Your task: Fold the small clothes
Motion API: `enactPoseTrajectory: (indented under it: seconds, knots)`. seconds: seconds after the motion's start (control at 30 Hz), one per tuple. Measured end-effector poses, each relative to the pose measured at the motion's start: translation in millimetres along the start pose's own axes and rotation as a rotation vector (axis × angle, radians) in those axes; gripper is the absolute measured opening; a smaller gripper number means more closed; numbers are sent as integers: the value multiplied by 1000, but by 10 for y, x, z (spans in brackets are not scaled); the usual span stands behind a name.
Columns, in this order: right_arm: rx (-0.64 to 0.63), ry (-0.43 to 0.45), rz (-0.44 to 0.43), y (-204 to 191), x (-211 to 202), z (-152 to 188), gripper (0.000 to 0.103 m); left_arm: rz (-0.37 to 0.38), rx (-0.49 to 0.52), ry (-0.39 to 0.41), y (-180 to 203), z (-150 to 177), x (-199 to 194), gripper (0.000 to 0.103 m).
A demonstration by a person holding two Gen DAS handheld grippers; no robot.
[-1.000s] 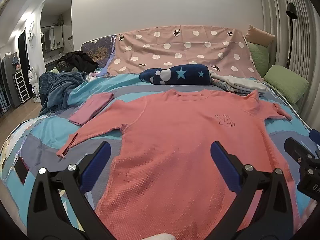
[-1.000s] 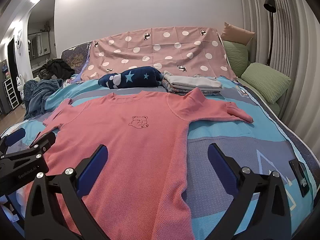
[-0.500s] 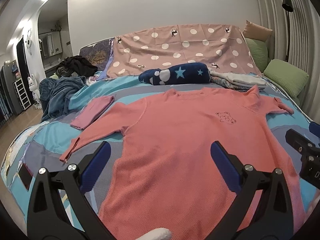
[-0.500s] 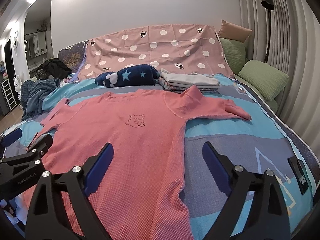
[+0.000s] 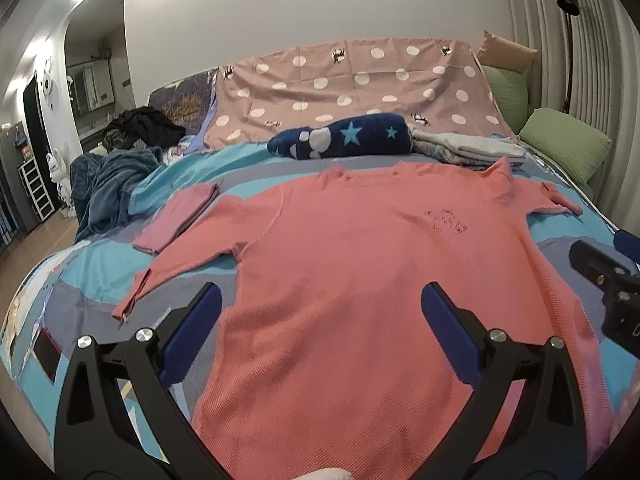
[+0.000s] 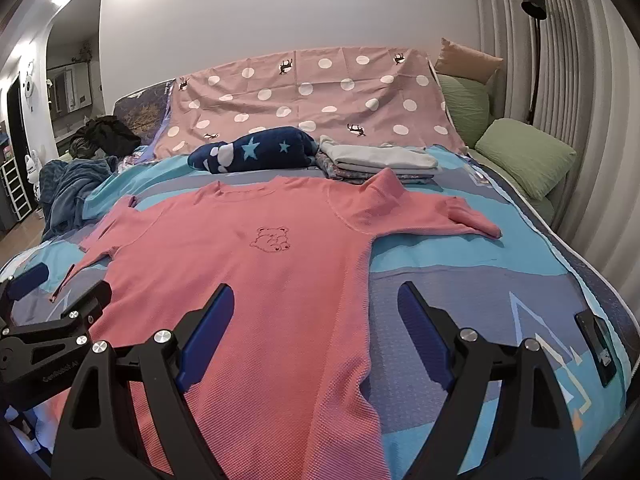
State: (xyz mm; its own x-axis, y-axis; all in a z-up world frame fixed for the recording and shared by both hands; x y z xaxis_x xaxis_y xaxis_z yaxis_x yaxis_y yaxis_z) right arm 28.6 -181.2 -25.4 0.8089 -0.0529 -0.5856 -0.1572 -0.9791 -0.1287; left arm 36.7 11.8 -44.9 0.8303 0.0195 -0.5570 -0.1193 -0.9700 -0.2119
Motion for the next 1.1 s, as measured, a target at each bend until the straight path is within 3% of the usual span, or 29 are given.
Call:
enactPoseTrajectory:
  seconds: [0.4, 0.7, 1.1]
  knots:
    - [-1, -5, 7, -16, 27, 5, 85, 9, -11, -27, -50, 71, 93, 101]
    - [-29, -55, -2, -176, 154, 53, 85, 11, -6, -48, -126, 129, 150, 100]
    - [-111, -65, -10, -550, 283, 17, 85, -17, -92, -117, -612, 333, 387, 93]
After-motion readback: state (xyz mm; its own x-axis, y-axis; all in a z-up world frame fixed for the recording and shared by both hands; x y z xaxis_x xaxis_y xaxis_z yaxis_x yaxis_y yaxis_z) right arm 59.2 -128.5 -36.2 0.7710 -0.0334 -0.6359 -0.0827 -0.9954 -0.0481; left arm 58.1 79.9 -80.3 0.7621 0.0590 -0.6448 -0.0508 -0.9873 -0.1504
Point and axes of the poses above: each gripper's, at about its wrist camera, not at the fingertips, and x roughly the way its jaws point, y to its right, z to its underside, the point moved 5 cm from there along x, roughly the way its jaws point, and after that the axes turned 8 degrees about x, right-handed, at the moved point
